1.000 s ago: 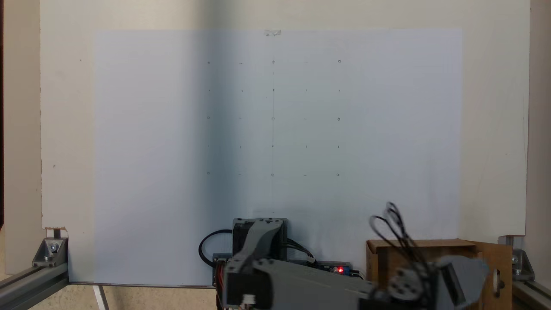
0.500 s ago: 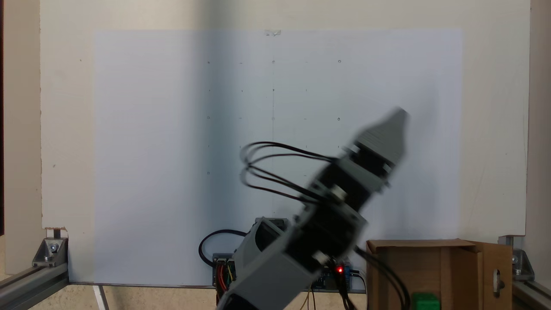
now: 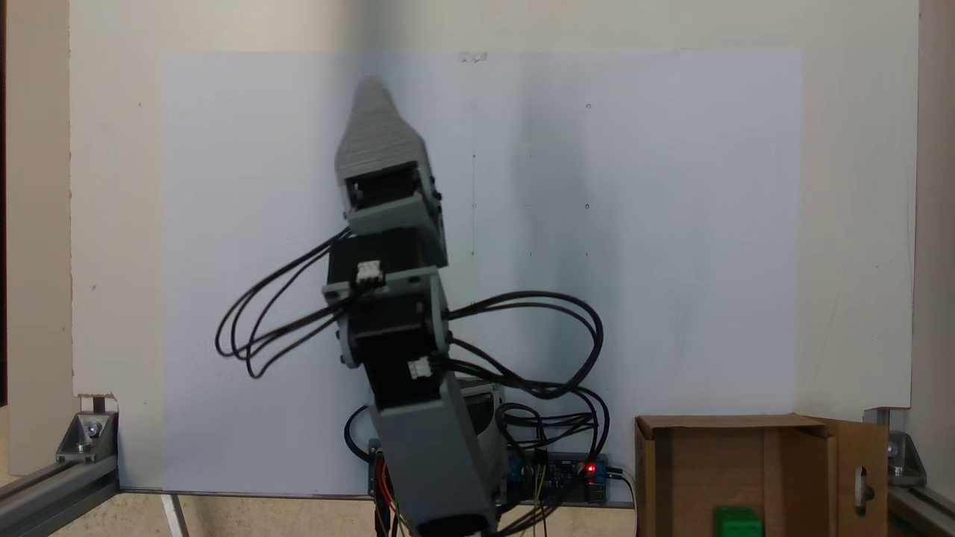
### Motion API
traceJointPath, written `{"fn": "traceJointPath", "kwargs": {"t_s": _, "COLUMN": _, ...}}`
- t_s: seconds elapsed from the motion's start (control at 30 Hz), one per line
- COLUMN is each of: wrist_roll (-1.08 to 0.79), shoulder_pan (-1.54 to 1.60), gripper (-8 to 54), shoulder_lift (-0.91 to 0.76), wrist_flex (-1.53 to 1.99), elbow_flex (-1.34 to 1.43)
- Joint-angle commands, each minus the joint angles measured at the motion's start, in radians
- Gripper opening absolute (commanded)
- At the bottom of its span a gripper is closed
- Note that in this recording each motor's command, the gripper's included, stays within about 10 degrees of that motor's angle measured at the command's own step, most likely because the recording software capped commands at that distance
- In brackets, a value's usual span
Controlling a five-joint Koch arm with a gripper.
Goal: Grasp a green dice and put it in the bin.
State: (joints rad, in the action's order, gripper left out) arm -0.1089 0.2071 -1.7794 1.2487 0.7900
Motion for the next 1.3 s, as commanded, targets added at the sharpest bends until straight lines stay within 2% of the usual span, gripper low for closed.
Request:
{"fn": "traceJointPath", "kwargs": {"t_s": 0.0, "wrist_roll": 0.051, "shoulder_pan": 0.035, "gripper": 43.5, "shoulder_lift": -0.031, "wrist_flex": -0.124, "elbow_flex": 0.051}}
{"fn": "traceJointPath", "kwargs": {"t_s": 0.4, "wrist_roll": 0.051, "shoulder_pan": -0.103, "gripper": 43.4, "shoulder_lift": -0.276, "wrist_flex": -0.578, "elbow_flex": 0.727}}
{"fn": "traceJointPath", "kwargs": {"t_s": 0.83, "wrist_roll": 0.052, "shoulder_pan": -0.137, "gripper": 45.4, "shoulder_lift": -0.377, "wrist_flex": -1.024, "elbow_flex": 0.905}}
{"fn": "traceJointPath", "kwargs": {"t_s": 1.27, "wrist_roll": 0.040, "shoulder_pan": -0.229, "gripper": 43.9, "shoulder_lift": -0.416, "wrist_flex": -1.412, "elbow_flex": 1.304}}
